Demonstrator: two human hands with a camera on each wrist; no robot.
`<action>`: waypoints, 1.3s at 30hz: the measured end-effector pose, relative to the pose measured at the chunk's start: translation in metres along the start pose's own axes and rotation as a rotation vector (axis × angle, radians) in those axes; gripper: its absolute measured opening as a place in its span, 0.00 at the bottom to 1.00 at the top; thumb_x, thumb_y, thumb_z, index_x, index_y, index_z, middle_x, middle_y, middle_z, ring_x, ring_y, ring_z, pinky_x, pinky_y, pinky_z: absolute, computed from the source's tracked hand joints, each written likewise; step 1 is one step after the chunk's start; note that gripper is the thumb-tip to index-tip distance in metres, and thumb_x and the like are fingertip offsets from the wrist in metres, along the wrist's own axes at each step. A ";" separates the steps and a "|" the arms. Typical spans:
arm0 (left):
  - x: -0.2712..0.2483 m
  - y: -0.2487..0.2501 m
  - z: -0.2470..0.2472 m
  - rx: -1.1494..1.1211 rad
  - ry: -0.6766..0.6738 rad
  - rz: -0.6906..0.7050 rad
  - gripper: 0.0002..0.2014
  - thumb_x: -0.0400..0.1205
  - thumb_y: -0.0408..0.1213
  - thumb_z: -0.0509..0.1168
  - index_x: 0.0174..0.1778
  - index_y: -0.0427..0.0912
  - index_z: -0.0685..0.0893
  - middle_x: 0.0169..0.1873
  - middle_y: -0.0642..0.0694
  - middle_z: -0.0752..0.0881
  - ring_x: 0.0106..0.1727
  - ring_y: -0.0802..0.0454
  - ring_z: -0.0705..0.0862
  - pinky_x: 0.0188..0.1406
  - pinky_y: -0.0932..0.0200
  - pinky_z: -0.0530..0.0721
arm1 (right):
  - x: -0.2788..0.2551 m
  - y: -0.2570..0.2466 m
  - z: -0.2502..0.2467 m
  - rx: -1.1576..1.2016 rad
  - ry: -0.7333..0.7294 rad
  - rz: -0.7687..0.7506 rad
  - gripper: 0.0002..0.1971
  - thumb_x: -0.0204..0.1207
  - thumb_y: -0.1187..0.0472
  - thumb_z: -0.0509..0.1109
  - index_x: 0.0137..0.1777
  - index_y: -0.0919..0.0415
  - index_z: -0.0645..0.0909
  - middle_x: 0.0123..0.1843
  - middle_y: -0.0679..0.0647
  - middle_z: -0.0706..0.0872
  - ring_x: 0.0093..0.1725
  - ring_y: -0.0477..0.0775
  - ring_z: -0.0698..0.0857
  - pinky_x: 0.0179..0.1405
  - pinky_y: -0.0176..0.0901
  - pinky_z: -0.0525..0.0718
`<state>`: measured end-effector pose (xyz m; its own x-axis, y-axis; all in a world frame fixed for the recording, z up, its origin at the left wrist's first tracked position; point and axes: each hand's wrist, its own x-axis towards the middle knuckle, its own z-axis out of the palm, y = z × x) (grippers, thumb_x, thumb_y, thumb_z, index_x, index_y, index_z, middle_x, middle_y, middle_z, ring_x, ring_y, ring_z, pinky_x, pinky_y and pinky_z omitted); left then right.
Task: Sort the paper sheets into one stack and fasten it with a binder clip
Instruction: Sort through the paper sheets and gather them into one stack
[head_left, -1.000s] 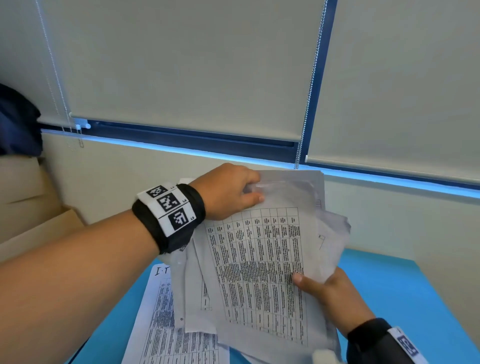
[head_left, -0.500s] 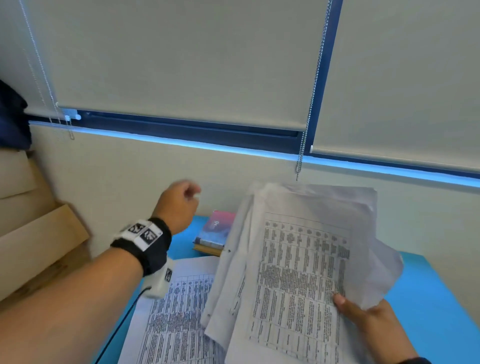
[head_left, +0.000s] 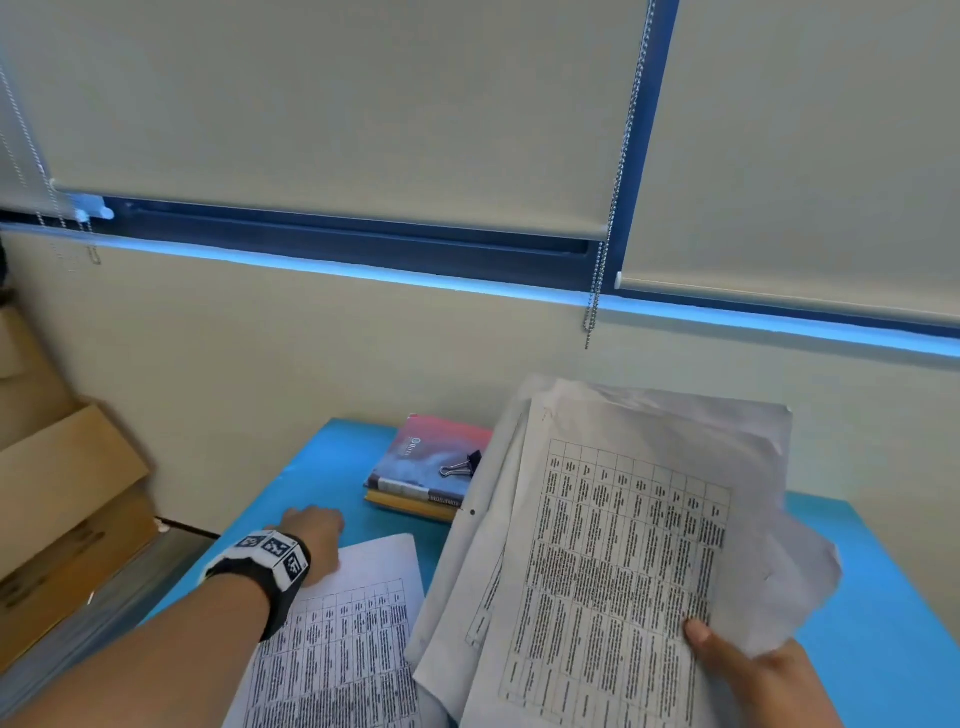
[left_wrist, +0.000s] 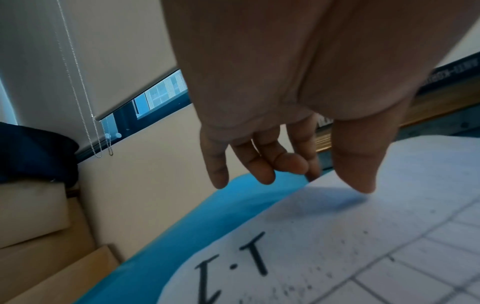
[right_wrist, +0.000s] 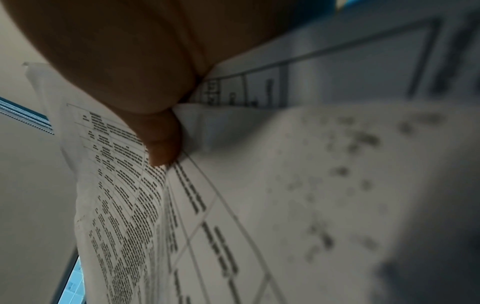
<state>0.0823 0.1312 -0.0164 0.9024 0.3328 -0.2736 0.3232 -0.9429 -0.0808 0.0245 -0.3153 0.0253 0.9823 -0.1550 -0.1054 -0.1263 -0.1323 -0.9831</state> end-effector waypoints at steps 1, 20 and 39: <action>-0.002 -0.001 0.000 0.005 -0.012 0.013 0.20 0.79 0.45 0.67 0.68 0.51 0.79 0.69 0.49 0.79 0.71 0.42 0.75 0.69 0.47 0.77 | -0.002 -0.001 0.000 -0.011 0.008 0.001 0.06 0.70 0.69 0.79 0.38 0.59 0.86 0.31 0.44 0.91 0.44 0.54 0.86 0.36 0.40 0.73; -0.157 -0.047 -0.146 -0.198 0.218 0.443 0.09 0.80 0.49 0.69 0.38 0.51 0.79 0.39 0.54 0.83 0.43 0.56 0.82 0.46 0.58 0.78 | -0.022 -0.026 -0.020 -0.059 0.066 -0.074 0.08 0.74 0.68 0.76 0.34 0.64 0.82 0.32 0.52 0.85 0.36 0.54 0.81 0.32 0.44 0.71; -0.197 0.106 -0.210 -0.057 0.521 0.732 0.17 0.76 0.49 0.71 0.30 0.51 0.69 0.36 0.52 0.77 0.32 0.55 0.73 0.29 0.61 0.66 | -0.051 -0.047 0.029 -0.139 -0.439 -0.274 0.13 0.74 0.62 0.77 0.51 0.40 0.89 0.50 0.47 0.93 0.53 0.45 0.90 0.57 0.49 0.86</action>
<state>-0.0009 -0.0313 0.2302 0.8984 -0.3727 0.2323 -0.3821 -0.9241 -0.0053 -0.0157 -0.2725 0.0721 0.9436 0.3235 0.0701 0.1545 -0.2432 -0.9576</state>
